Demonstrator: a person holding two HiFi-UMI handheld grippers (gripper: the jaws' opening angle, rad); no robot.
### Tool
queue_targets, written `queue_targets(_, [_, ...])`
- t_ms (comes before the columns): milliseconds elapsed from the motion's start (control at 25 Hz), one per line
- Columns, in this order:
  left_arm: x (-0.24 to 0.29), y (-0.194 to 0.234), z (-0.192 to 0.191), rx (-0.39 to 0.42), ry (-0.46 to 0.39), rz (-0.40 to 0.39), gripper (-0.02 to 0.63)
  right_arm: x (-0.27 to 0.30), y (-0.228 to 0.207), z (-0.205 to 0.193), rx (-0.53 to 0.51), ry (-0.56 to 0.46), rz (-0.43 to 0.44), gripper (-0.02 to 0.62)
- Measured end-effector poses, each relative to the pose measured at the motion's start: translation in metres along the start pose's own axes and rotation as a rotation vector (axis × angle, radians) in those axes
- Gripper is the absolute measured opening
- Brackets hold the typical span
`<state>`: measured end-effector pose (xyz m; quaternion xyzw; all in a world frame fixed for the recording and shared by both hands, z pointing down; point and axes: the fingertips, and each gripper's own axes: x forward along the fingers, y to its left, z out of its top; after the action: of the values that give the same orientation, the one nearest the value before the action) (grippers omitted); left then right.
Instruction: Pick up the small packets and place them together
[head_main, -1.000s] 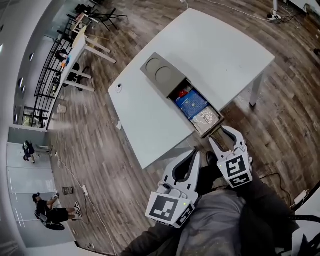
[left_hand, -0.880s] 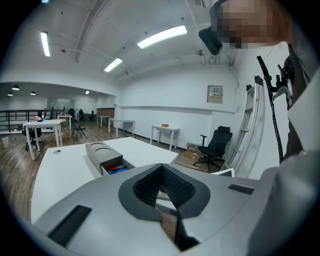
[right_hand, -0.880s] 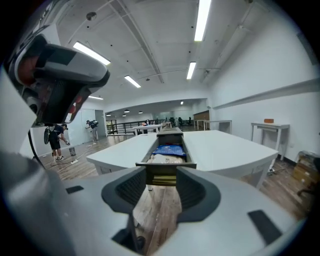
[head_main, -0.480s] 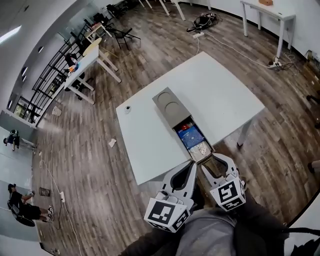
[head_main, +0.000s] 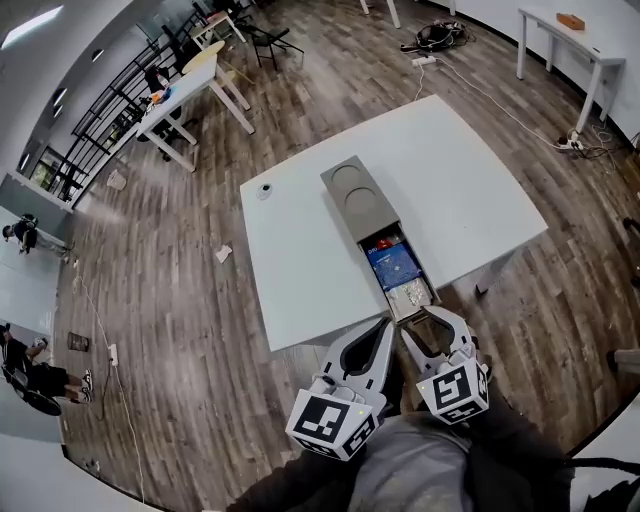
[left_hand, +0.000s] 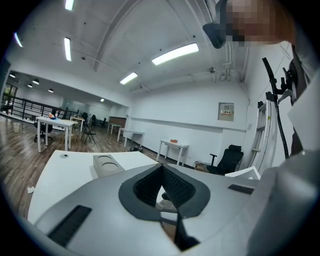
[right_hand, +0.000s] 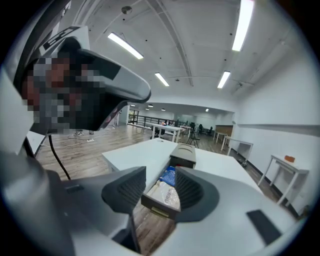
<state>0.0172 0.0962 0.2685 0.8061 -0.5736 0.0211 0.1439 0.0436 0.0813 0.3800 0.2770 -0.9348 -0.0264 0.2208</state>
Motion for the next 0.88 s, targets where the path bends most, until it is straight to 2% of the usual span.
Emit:
queue_targets(240, [0.023,0.044,0.011,-0.024,-0.019,0.014,0.003,0.044,-0.015,0.006,-0.113,0.051,-0.009,0.176])
queue_targets(400, [0.043,0.071,0.013,-0.051,-0.012,0.012,0.003,0.075,-0.027,-0.008,-0.189,0.153,-0.001,0.176])
queue_targets(520, [0.062,0.089,0.013,-0.080,0.000,0.008,0.003,0.093,-0.031,-0.023,-0.226,0.242,0.048,0.178])
queue_targets(720, [0.085,0.119,0.012,-0.116,0.022,-0.005,0.003,0.124,-0.025,-0.041,-0.248,0.367,0.146,0.259])
queue_targets(880, [0.101,0.139,0.006,-0.142,0.044,-0.010,0.003,0.140,-0.027,-0.054,-0.246,0.443,0.203,0.270])
